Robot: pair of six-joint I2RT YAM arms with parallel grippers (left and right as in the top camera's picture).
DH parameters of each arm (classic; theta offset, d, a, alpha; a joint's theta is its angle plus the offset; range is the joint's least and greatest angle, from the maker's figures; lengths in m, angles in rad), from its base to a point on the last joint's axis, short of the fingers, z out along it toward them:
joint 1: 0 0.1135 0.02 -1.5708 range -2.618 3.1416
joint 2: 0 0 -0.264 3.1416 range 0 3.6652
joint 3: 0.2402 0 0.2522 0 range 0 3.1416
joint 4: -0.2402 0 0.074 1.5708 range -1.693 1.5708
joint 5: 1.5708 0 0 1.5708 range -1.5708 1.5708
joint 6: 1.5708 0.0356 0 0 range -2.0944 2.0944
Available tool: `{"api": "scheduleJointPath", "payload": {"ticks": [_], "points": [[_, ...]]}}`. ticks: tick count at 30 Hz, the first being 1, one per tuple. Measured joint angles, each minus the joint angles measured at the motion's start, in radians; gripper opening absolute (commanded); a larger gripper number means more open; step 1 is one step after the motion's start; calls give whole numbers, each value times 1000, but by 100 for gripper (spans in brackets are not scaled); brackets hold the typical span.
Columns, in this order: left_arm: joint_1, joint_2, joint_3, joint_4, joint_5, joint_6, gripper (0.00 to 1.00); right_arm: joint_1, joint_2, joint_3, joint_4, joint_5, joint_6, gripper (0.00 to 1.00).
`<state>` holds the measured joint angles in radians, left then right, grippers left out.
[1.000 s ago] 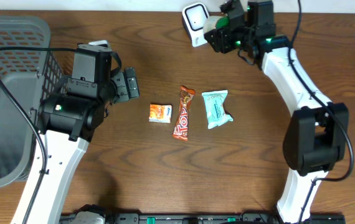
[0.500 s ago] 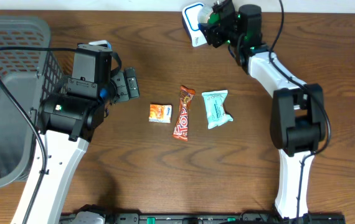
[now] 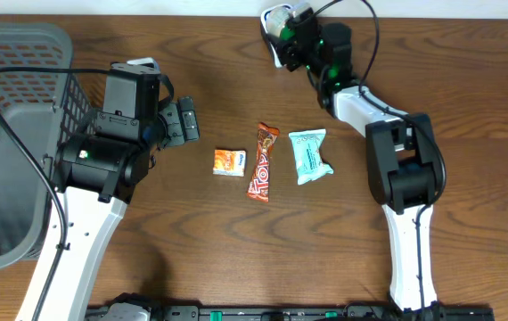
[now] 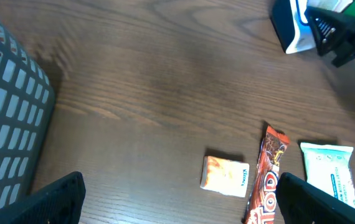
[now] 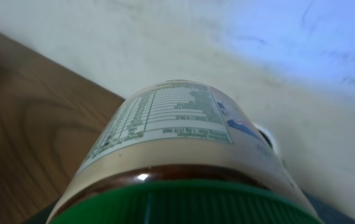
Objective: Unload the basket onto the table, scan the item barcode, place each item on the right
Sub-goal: 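Hold the jar label in front of the scanner window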
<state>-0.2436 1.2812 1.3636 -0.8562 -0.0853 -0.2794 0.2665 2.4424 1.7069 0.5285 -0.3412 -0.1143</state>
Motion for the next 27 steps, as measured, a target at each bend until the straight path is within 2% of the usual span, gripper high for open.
{"api": "scheduleJointPath", "payload": {"ticks": [8,11,15,21,27], "points": [[0,0,0,0,0,0,98,1,5,0,26,22,0,57],[0,0,0,0,0,0,98,0,5,0,26,24,0,64],[0,0,0,0,0,0,98,0,5,0,6,24,8,64],[0,0,0,0,0,0,98,-3,-29,0,-198,26,19,61],[0,0,0,0,0,0,98,-25,-209,0,-533,37,25,59]]}}
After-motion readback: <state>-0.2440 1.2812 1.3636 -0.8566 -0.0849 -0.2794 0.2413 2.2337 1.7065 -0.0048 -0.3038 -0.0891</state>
